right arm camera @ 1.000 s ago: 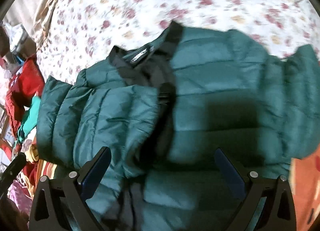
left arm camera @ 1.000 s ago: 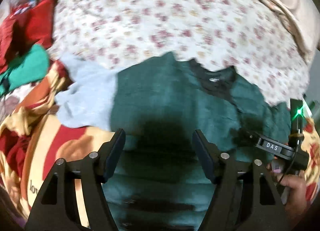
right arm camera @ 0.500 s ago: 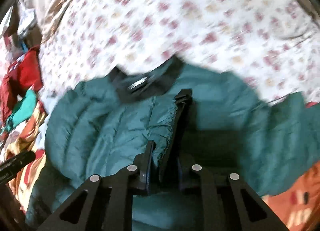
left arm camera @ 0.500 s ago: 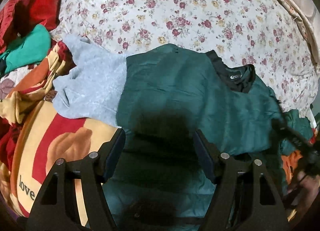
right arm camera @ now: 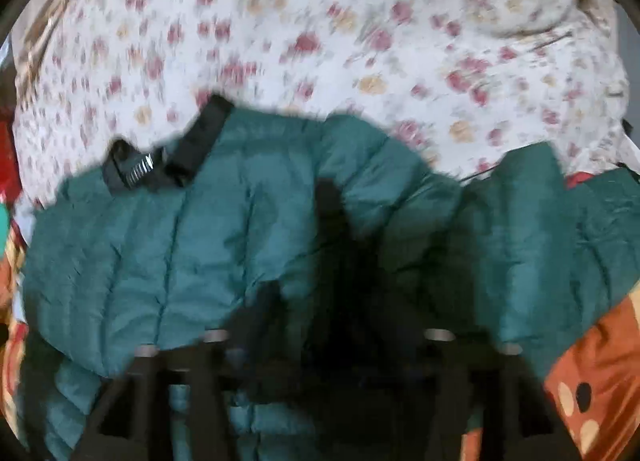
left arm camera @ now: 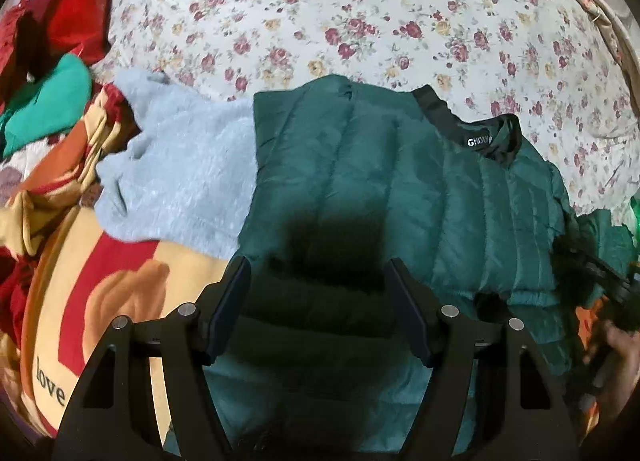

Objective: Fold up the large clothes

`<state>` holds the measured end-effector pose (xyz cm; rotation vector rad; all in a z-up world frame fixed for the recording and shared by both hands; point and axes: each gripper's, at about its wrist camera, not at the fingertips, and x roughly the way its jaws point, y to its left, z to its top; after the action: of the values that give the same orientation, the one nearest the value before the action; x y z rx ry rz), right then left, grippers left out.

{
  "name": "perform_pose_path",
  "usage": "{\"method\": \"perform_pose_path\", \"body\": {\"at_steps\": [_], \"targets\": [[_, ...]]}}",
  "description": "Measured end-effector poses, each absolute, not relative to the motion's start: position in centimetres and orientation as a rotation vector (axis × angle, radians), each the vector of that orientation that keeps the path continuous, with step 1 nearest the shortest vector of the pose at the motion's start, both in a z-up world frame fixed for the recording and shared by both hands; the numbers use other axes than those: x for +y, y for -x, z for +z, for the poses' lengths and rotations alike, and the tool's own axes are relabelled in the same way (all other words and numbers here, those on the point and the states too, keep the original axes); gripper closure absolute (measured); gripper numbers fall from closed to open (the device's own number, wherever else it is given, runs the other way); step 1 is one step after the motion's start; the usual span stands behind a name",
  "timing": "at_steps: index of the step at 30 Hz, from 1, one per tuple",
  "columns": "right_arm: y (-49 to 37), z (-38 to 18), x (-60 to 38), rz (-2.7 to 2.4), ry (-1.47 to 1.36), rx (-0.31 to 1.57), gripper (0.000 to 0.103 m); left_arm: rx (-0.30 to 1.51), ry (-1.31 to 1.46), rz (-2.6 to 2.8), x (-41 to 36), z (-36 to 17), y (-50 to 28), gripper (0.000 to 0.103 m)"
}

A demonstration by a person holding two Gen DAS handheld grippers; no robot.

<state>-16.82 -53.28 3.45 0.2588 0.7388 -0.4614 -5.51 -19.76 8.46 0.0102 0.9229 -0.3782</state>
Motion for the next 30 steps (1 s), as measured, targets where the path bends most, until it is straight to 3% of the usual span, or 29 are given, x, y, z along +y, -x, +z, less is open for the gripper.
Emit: {"method": "perform_pose_path", "body": {"at_steps": [2, 6, 13, 17, 30], "targets": [[18.3, 4.8, -52.3, -0.454, -0.267, 0.679, 0.027, 0.916, -0.003, -0.381, -20.4, 8.5, 5.0, 0.033], [17.8, 5.5, -49.5, -0.28, -0.243, 0.664, 0.027, 0.881, -0.021, -0.367, -22.3, 8.3, 3.9, 0.033], [13.0, 1.5, -49.5, -0.28, -0.16, 0.763, 0.029, 0.902, -0.055, -0.315, -24.7, 5.1, 2.0, 0.033], [12.0, 0.4, -51.3, -0.285, -0.224, 0.763, 0.028, 0.884, -0.063, -0.309, -25.2, 4.1, 1.8, 0.024], [15.9, 3.1, -49.8, -0.291, -0.183, 0.773, 0.028, 0.891, -0.078, -0.301, -25.4, 3.5, 1.6, 0.016]]}}
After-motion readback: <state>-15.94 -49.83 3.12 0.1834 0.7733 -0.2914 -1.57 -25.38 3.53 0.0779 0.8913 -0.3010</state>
